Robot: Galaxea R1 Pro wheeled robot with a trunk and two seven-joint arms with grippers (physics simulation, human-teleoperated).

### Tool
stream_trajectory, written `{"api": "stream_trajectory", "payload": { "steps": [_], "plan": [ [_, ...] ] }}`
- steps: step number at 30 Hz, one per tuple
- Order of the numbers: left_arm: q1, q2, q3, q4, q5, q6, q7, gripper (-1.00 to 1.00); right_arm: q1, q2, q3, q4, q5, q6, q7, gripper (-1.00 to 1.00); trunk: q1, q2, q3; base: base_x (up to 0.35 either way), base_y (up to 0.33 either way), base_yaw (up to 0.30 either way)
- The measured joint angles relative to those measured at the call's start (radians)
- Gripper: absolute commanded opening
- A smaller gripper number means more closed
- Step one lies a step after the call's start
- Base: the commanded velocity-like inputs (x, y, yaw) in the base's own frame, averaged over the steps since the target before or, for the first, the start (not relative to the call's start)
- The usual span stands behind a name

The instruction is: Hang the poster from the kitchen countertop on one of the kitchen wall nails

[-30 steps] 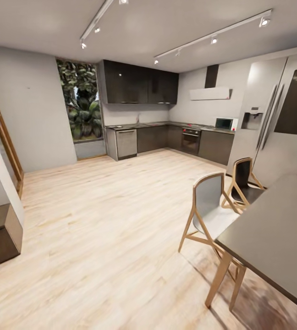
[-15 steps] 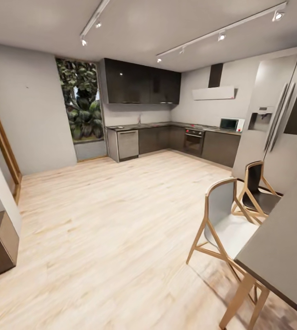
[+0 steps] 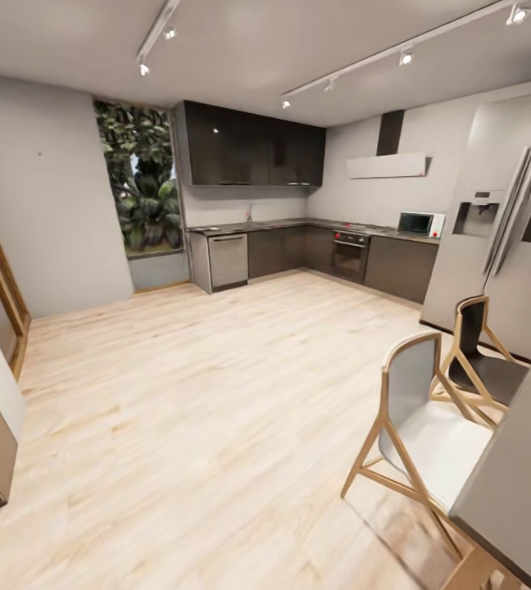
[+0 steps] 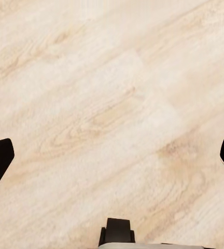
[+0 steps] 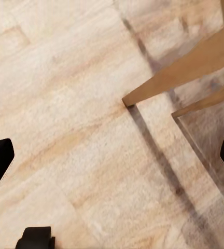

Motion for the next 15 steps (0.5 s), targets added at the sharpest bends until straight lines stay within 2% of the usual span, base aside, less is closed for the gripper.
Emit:
{"api": "stream_trajectory", "payload": {
  "steps": [10,15],
  "plan": [
    [0.000,0.001,0.000,0.000,0.000,0.000,0.000,1.00,0.000,0.000,0.000,0.000,0.000,0.000,0.000,1.00,0.000,0.000,0.000,0.341,0.007,0.000],
    [0.000,0.001,0.008,0.000,0.000,0.001,0.000,1.00,0.000,0.000,0.000,0.000,0.000,0.000,0.000,1.00,0.000,0.000,0.000,0.334,0.113,0.000]
  ]
}}
